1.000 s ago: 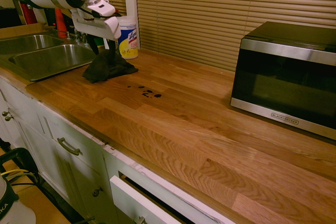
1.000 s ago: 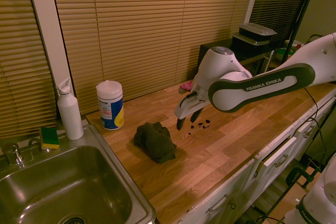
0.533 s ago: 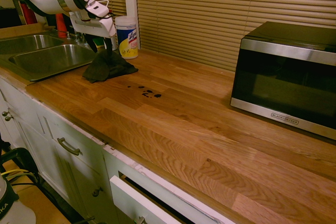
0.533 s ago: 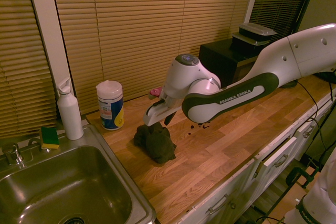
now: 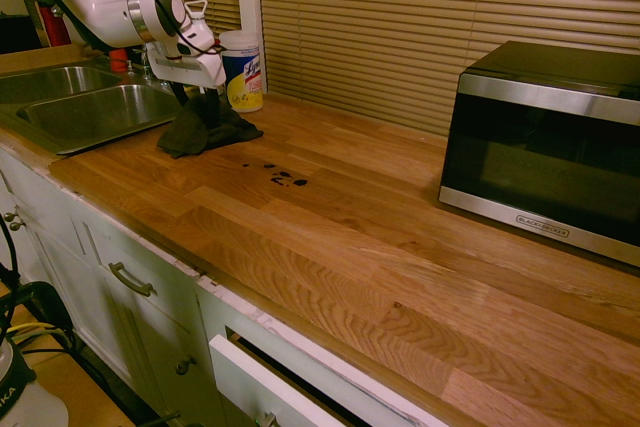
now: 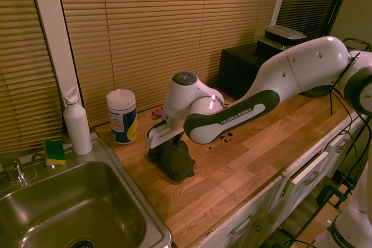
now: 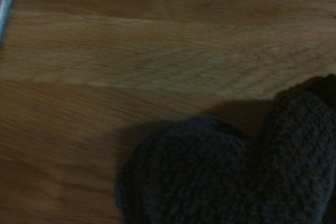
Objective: Clear the spill
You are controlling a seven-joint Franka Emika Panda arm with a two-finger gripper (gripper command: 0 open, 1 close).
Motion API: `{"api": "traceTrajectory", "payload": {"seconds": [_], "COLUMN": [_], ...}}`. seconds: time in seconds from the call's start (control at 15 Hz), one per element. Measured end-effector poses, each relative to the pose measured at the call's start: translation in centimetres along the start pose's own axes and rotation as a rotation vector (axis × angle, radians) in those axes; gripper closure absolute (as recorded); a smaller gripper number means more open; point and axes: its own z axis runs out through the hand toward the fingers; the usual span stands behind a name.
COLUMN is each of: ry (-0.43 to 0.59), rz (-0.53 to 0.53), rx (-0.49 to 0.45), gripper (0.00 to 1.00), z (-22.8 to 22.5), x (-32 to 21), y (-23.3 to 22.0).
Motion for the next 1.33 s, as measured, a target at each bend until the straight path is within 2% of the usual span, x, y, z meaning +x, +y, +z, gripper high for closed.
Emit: {"api": "traceTrajectory", "payload": {"seconds": [1.33], "ry": [-0.029], "rz": [0.055], "rx": [-0.040], "gripper": [1.00], "z": [0.6], "x": [1.2], "y": [1.0]}}
